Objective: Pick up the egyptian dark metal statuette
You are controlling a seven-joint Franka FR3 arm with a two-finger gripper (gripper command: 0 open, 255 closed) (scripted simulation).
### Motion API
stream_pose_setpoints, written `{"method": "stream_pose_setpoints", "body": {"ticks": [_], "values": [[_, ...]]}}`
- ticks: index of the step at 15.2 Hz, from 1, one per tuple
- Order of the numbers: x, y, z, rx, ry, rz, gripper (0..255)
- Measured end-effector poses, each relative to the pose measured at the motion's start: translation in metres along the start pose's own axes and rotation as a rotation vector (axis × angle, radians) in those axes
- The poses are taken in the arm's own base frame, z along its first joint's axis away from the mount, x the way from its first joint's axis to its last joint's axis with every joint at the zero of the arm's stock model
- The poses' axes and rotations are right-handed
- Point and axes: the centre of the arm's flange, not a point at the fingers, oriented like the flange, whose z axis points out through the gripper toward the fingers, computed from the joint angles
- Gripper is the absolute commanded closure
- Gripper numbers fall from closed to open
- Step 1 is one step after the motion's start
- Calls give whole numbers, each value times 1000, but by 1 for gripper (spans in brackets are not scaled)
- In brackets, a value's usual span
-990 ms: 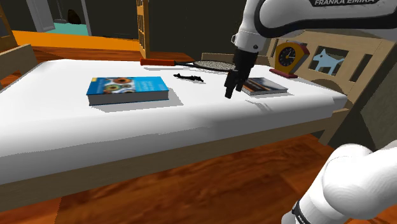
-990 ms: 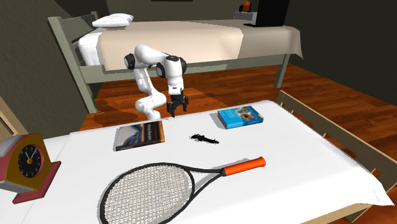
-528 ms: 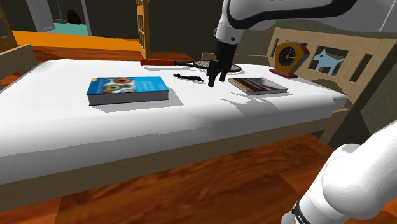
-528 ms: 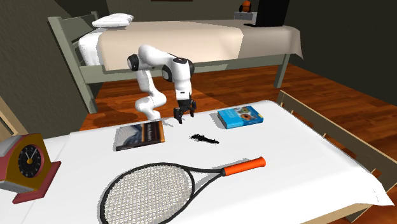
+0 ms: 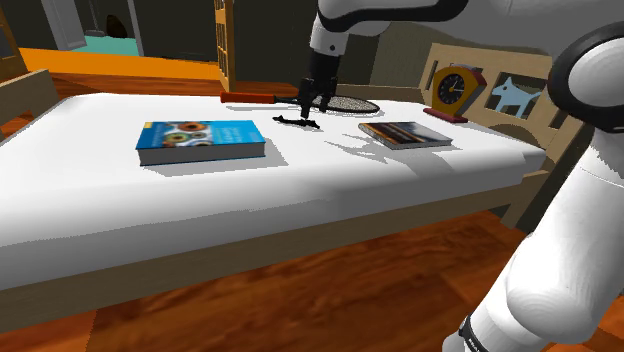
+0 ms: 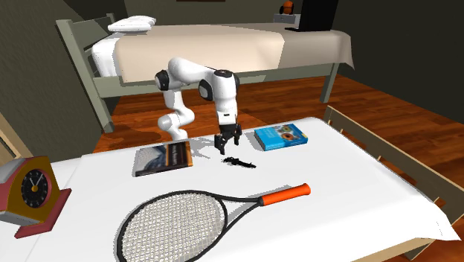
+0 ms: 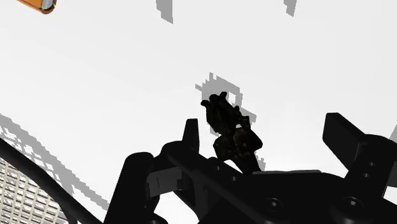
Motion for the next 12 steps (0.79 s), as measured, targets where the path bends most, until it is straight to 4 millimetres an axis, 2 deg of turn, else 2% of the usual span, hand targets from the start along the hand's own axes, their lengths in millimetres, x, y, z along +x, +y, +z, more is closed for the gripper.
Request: {"method": "stream_pose_setpoints", "body": {"ticks": [4,7,12], "values": [[47,10,0,1,7,-8,0],[54,13,12,0,8,-9,0],[53,12,38,0,8,-10,0]]}}
